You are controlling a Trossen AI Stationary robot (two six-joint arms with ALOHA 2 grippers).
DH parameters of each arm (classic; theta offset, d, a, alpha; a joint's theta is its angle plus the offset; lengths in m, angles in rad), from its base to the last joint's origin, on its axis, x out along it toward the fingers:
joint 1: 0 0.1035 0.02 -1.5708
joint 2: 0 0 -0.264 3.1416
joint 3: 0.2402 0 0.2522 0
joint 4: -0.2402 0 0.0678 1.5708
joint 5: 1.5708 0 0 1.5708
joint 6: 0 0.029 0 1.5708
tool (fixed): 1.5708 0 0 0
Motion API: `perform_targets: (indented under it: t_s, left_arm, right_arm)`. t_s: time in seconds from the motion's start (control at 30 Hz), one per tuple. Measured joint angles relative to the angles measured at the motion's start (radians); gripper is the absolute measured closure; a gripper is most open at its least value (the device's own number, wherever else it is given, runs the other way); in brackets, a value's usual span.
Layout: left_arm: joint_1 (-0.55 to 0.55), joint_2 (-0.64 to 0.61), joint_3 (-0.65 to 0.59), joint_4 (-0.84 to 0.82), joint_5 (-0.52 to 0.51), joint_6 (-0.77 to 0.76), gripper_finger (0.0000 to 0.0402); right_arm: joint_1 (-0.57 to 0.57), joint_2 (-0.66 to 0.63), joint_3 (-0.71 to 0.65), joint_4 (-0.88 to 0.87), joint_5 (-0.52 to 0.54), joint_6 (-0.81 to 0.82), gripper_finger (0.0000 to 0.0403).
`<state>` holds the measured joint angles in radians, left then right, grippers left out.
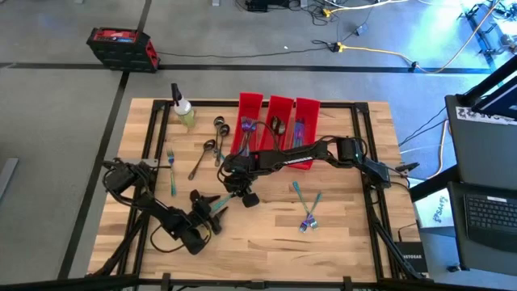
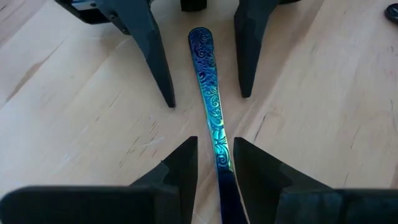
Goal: Sort silverware
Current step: Put the blue knife into the right red silverware bin
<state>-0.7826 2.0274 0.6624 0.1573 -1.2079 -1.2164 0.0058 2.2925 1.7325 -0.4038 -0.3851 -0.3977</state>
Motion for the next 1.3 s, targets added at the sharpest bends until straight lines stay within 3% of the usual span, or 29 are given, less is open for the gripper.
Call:
perform_targets:
  t_s: [1.3]
  left_arm:
    - [0.006,0.0,0.013,-0.091,0.02,-0.063,0.0164]
  right_arm:
    - [0.0,0.0,0.0,0.012,0.017,0.0,0.0315]
